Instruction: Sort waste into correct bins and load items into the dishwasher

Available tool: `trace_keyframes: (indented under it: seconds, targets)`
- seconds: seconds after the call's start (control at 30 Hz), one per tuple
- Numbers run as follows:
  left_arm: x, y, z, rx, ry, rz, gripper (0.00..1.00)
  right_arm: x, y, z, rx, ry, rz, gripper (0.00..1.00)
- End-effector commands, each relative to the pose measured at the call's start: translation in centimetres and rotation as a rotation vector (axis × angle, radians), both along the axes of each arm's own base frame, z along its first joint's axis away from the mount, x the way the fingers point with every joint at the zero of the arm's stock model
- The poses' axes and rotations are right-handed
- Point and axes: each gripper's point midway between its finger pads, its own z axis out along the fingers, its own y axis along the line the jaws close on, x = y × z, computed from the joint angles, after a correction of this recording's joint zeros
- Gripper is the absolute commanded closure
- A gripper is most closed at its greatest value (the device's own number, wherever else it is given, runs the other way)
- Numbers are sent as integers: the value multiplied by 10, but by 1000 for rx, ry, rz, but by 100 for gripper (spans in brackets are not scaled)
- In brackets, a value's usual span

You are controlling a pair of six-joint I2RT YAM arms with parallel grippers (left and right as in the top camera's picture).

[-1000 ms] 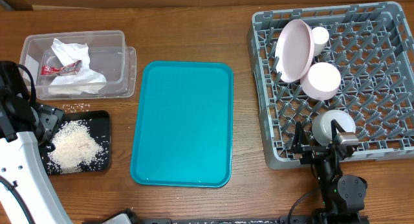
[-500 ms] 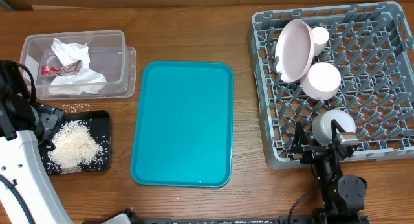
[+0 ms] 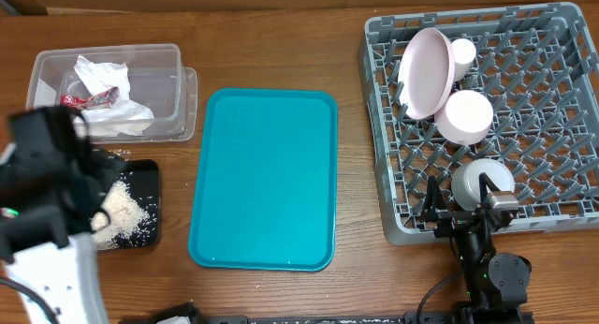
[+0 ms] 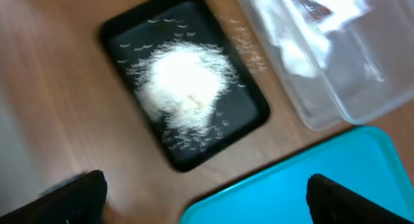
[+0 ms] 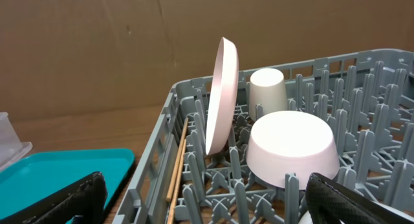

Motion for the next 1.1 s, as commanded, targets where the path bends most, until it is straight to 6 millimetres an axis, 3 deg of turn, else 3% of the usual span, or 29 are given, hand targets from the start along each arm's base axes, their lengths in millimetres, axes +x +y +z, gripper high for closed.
trace_keyframes:
  seconds: [0.0,0.1,0.27,0.37,0.5,0.73,1.07]
  targets:
    - [5,-20,-33,26,-11,-118,0,0,-3,-1,-4,-8,-17,0]
    - [10,-34,-62,40,-63,-189,0,0,-3,-1,-4,-8,-17,0]
    - [-16,-53,-116,-39,-30,-241,0,0,-3,-1,-4,-8,-17,0]
    - [-26,-57,-136,-62,-31,-243,0,0,-3,-1,-3,-8,-17,0]
    - [-15,-60,-143,-24,-110,-325,0,0,-3,-1,-4,-8,-17,0]
    - [21,-104,-145,54,-314,-801,0,0,-3,-1,-4,-8,-17,0]
    - [31,-122,-149,116,-532,-896,0,0,-3,-1,-4,-8,-17,0]
